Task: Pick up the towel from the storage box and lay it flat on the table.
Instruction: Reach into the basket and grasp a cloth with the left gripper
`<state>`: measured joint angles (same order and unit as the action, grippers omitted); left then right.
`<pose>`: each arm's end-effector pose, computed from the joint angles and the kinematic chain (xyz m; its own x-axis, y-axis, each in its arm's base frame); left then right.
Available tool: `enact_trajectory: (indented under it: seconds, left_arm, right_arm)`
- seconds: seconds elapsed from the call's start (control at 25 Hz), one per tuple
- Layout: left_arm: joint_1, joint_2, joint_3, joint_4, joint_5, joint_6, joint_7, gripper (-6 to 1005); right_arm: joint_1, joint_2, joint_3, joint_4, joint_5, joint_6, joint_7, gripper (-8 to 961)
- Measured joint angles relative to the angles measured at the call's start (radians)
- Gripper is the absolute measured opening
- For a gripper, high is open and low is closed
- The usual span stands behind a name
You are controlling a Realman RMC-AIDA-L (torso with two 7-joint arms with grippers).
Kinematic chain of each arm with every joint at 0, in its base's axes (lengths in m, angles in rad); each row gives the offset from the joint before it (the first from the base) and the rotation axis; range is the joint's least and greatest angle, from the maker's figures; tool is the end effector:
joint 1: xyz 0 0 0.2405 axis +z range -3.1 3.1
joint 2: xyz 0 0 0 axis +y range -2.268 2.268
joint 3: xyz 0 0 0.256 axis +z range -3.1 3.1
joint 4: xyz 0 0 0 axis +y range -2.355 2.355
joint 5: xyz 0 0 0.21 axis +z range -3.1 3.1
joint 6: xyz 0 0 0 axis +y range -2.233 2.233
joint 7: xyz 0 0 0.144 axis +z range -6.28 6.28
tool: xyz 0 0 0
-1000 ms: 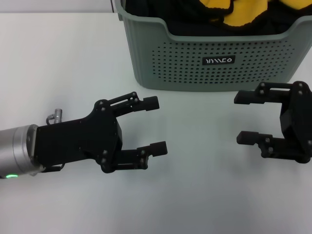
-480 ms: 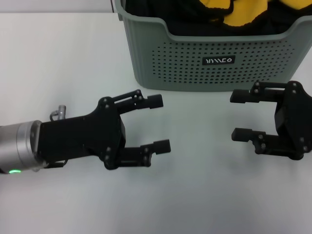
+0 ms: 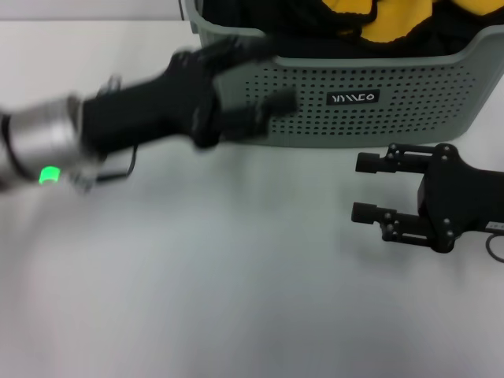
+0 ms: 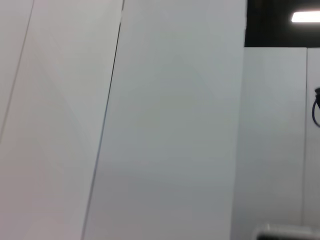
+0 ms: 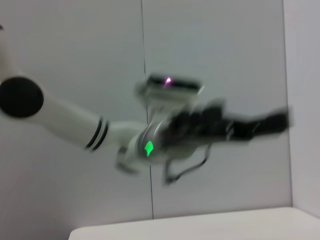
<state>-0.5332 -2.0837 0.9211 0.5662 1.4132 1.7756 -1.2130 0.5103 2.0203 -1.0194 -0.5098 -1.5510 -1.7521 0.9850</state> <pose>-0.1907 0.3173 0.0102 0.5326 0.0760 0.8429 0.2231 -0.9733 -0.0532 0.2243 0.3006 -0.0051 0.7246 0.0262 -0.6887 -0.0761 -0.9901 -0.1177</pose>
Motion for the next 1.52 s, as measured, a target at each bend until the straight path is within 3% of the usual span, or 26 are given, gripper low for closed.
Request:
enact_trajectory:
  seconds: [0.2, 0.28, 0.32, 0.36, 0.72, 1.12, 1.52]
  left_arm:
    - [-0.087, -0.007, 0.029, 0.173, 0.020, -0.120, -0.270, 814]
    - [-0.102, -0.008, 0.090, 0.292, 0.048, -0.270, -0.389, 813]
    - [-0.102, -0.008, 0.090, 0.292, 0.048, -0.270, -0.389, 813]
    - [-0.106, -0.007, 0.159, 0.398, 0.081, -0.445, -0.465, 813]
    - [-0.123, -0.007, 0.380, 0.537, 0.304, -0.863, -0.533, 778]
    - [-0.133, -0.012, 0.536, 0.548, 0.525, -1.062, -0.625, 738]
    - [-0.147, -0.011, 0.556, 0.548, 0.588, -1.114, -0.696, 670]
  right_arm:
    - [0.007, 0.002, -0.036, 0.023, 0.000, 0.045, -0.005, 578]
    - [0.008, 0.002, -0.042, 0.036, 0.000, 0.057, -0.006, 578]
    - [0.008, 0.003, -0.046, 0.042, 0.000, 0.061, -0.008, 578]
    - [0.009, 0.003, -0.048, 0.046, 0.000, 0.064, -0.008, 578]
    - [0.017, 0.002, -0.061, 0.058, 0.000, 0.065, -0.015, 577]
    - [0.011, 0.001, -0.051, 0.059, 0.008, 0.065, -0.022, 575]
    - [0.011, 0.001, -0.046, 0.058, 0.011, 0.072, -0.022, 574]
